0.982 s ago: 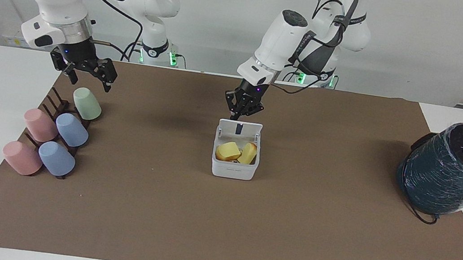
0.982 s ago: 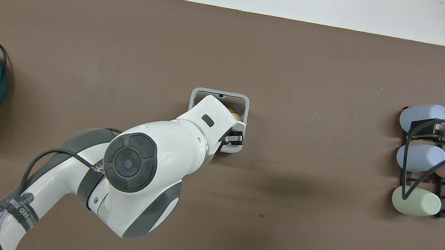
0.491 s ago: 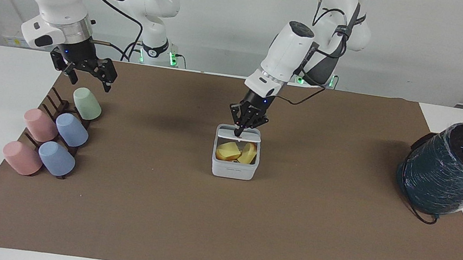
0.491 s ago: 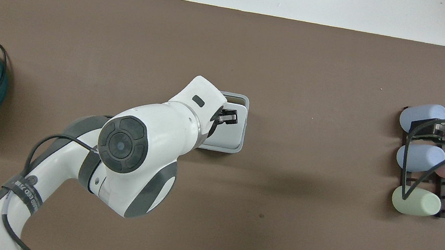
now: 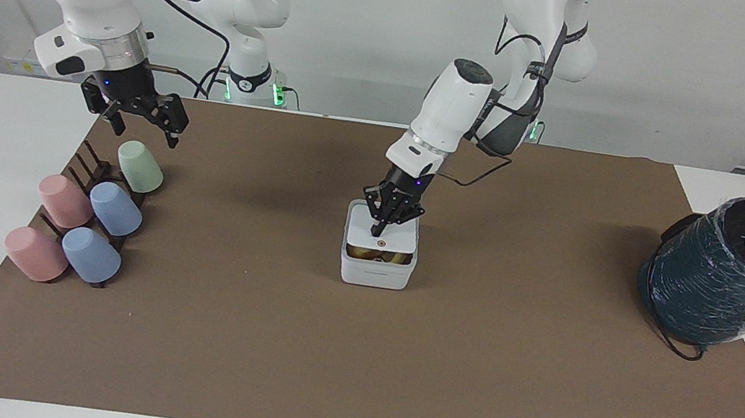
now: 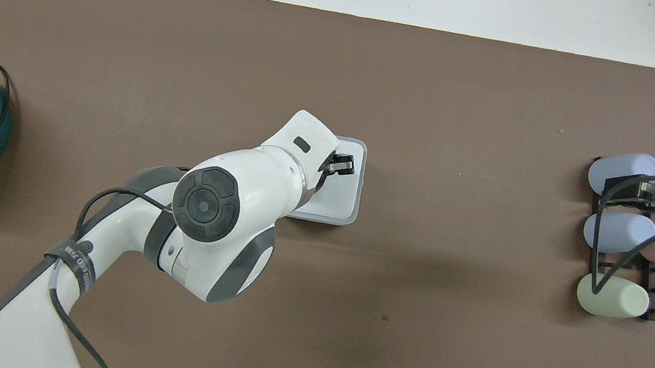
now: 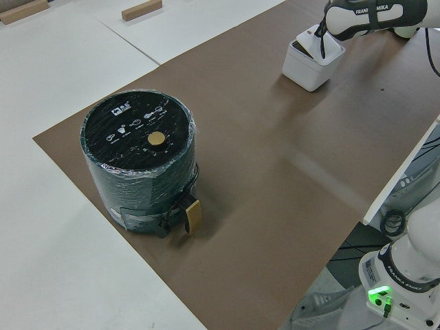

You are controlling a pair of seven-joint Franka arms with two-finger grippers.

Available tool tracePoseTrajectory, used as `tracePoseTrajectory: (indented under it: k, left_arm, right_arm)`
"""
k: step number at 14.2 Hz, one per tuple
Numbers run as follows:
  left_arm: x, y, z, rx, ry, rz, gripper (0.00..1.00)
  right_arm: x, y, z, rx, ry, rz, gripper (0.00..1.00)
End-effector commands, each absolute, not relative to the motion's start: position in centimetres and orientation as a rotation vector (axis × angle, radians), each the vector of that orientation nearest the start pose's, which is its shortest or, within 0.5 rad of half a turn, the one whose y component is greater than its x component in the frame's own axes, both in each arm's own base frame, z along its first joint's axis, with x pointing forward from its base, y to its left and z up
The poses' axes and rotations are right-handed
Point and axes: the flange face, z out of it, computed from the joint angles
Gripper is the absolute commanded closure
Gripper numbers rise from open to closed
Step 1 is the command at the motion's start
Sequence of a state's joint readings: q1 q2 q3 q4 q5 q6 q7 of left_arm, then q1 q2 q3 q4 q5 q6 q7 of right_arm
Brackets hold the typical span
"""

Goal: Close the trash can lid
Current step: 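Push the lid down over the bin opening with the left gripper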

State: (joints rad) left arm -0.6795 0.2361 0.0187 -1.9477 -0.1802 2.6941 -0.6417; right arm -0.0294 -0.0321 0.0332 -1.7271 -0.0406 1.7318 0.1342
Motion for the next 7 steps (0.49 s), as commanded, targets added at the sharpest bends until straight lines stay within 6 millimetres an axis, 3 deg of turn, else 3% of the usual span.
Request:
tracePoseTrajectory:
  k: [1, 4, 7]
  left_arm:
    - [53.9, -37.3, 41.5, -3.474, -0.276, -0.634, 1.0]
    - [54.8, -36.0, 40.7, -3.455, -0.186, -0.644, 1.0]
    - [54.8, -36.1, 39.3, -3.445, -0.147, -0.617, 1.0]
  right_arm:
    - [55.5, -0.3, 58.4, -3.175, 0.179, -0.06, 0.0]
    - [55.5, -0.3, 58.4, -3.175, 0.179, -0.06, 0.0]
    - [55.5, -0.2, 58.4, -3.175, 0.177, -0.06, 0.0]
